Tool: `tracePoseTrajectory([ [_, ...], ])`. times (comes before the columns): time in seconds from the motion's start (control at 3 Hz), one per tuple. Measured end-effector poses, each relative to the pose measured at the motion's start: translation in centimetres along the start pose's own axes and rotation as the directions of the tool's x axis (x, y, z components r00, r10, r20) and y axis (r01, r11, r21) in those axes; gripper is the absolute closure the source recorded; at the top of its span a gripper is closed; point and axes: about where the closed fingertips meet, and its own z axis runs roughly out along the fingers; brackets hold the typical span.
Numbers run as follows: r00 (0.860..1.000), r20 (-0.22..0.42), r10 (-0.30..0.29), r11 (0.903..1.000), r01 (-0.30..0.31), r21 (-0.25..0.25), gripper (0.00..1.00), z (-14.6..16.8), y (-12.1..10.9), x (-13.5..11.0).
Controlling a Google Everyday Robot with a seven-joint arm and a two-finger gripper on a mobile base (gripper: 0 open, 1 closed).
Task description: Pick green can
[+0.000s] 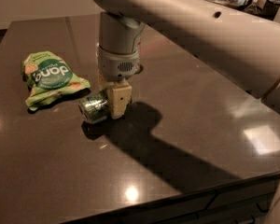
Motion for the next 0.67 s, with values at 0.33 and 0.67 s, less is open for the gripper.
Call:
tracePoseTrajectory([
  [0.33, 1.000, 0.016, 0.006, 0.9995, -0.006, 0.030, 0.99, -2.3, -0.3, 0.2],
  [0.67, 0.999, 0.041, 0.018, 0.9983, -0.020, 0.054, 1.00, -4.3, -0.6, 0.6],
])
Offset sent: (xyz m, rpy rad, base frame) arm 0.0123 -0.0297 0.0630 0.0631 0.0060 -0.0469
